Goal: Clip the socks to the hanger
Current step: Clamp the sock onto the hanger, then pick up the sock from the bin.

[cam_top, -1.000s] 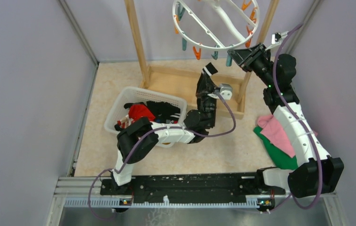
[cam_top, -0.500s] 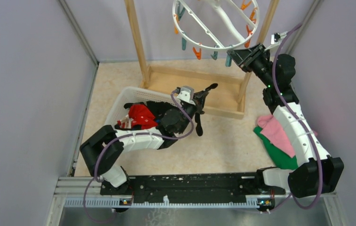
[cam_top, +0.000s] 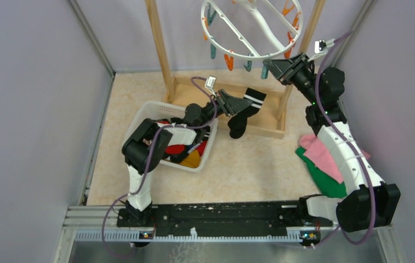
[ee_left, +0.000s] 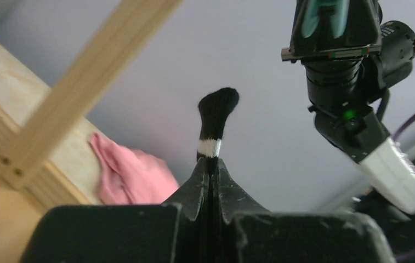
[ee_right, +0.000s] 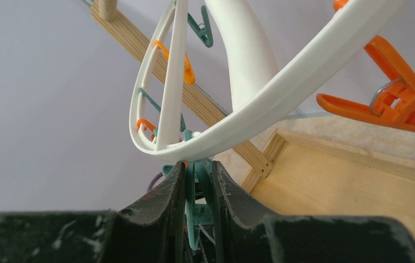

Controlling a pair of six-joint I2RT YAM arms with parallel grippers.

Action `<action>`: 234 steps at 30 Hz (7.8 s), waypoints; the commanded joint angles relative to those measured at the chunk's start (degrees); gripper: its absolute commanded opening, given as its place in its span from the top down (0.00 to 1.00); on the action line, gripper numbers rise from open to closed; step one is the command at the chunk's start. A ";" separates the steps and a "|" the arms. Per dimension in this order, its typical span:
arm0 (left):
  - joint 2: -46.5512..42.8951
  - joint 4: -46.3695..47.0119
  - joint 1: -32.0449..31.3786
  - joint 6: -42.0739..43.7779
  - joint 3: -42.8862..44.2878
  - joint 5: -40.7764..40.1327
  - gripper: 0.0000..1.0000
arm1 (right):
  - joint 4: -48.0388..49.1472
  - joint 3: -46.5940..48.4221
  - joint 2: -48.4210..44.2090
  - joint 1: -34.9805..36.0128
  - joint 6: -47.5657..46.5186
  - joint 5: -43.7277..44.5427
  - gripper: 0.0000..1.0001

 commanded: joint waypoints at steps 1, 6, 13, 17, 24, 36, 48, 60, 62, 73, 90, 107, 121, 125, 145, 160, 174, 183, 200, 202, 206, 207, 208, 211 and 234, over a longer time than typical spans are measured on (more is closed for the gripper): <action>6.16 22.40 0.03 -26.13 9.08 13.90 1.00 | 5.01 -1.19 -1.72 0.04 -0.96 -3.38 1.00; 10.23 22.47 0.30 -34.80 18.08 17.12 1.00 | 7.13 -1.87 -1.40 0.07 -0.70 -4.30 1.00; 13.61 22.51 2.03 -41.50 26.55 21.76 1.00 | 8.94 -1.91 -1.26 0.04 -3.05 -6.55 1.00; 13.83 22.49 2.56 -42.52 26.92 21.98 1.00 | 9.99 -1.67 -1.44 -0.36 -5.95 -6.51 1.00; 13.83 22.49 3.32 -42.25 27.44 20.00 1.00 | 7.19 -0.85 -1.54 -0.75 -9.85 -5.62 1.00; 14.13 22.47 3.21 -43.64 30.34 18.50 1.00 | 6.96 -1.72 -1.25 -0.70 -10.14 -5.20 1.00; 13.40 22.53 3.30 -44.11 30.95 17.53 1.00 | 5.19 -0.91 -1.52 -1.10 -12.76 -2.93 1.00; 13.41 22.52 3.28 -44.16 32.08 16.32 1.00 | 5.14 -1.45 -1.44 -1.08 -11.03 -3.61 1.00; 13.47 22.46 3.28 -44.33 32.39 15.84 1.00 | 4.99 -1.57 -1.36 -1.10 -10.33 -3.65 1.00; 13.74 22.47 2.82 -43.36 32.03 14.94 1.00 | 5.43 -1.12 -0.08 -1.34 -1.07 -3.11 1.00; 13.54 22.50 2.58 -42.25 30.34 13.49 0.98 | 2.94 -0.64 0.35 -1.34 -2.59 -2.66 0.66; 9.52 22.41 3.05 -33.98 15.40 17.70 0.35 | -1.87 0.12 -2.24 -3.13 -12.41 -8.57 0.01; -12.73 -3.28 4.15 0.51 -8.30 23.13 0.30 | -22.28 -11.10 -19.99 -7.55 -39.78 -14.71 0.01; -26.02 -44.44 4.16 26.39 -7.31 16.07 0.31 | -28.98 -13.38 -22.35 -7.67 -43.89 -15.44 0.01; -36.68 -98.97 4.95 45.94 -1.34 -32.05 0.49 | -39.36 -20.54 -21.44 -7.70 -56.02 -20.31 0.02; -14.82 -96.56 6.68 14.87 8.03 -47.27 0.40 | -35.76 -22.36 -20.93 -7.70 -54.75 -21.14 0.02; -11.28 -94.82 8.60 12.60 9.80 -47.84 0.97 | -34.62 -22.17 -19.51 -7.78 -54.19 -22.61 0.02; -31.21 -89.47 8.66 31.52 3.36 -37.77 1.00 | -33.40 -22.72 -21.49 -7.71 -54.95 -26.58 0.02; -47.41 -66.86 8.91 8.29 -5.56 -5.34 1.00 | -18.09 -23.78 -24.06 10.48 -64.40 -33.49 0.02; -46.08 -58.74 8.74 1.25 -8.35 -0.16 1.00 | -11.88 -24.87 -24.15 14.30 -62.07 -26.14 0.02; -43.19 -52.16 7.71 -4.95 -10.09 2.73 1.00 | -6.79 -24.32 -21.57 18.24 -60.21 -13.84 0.05; -42.86 -52.12 7.16 -4.95 -9.96 2.44 1.00 | -5.50 -24.36 -20.96 18.44 -59.49 -10.94 0.05; -42.57 -52.16 6.41 -4.93 -9.81 2.12 1.00 | -4.43 -24.46 -20.25 18.65 -58.99 -9.85 0.06; -42.10 -51.80 5.07 -5.05 -9.44 1.78 1.00 | -3.75 -24.25 -18.03 19.40 -57.96 -9.68 0.10; -51.55 -55.48 4.90 29.87 -18.38 -11.61 0.22 | -9.59 -20.90 -17.42 22.27 -29.04 -28.08 1.00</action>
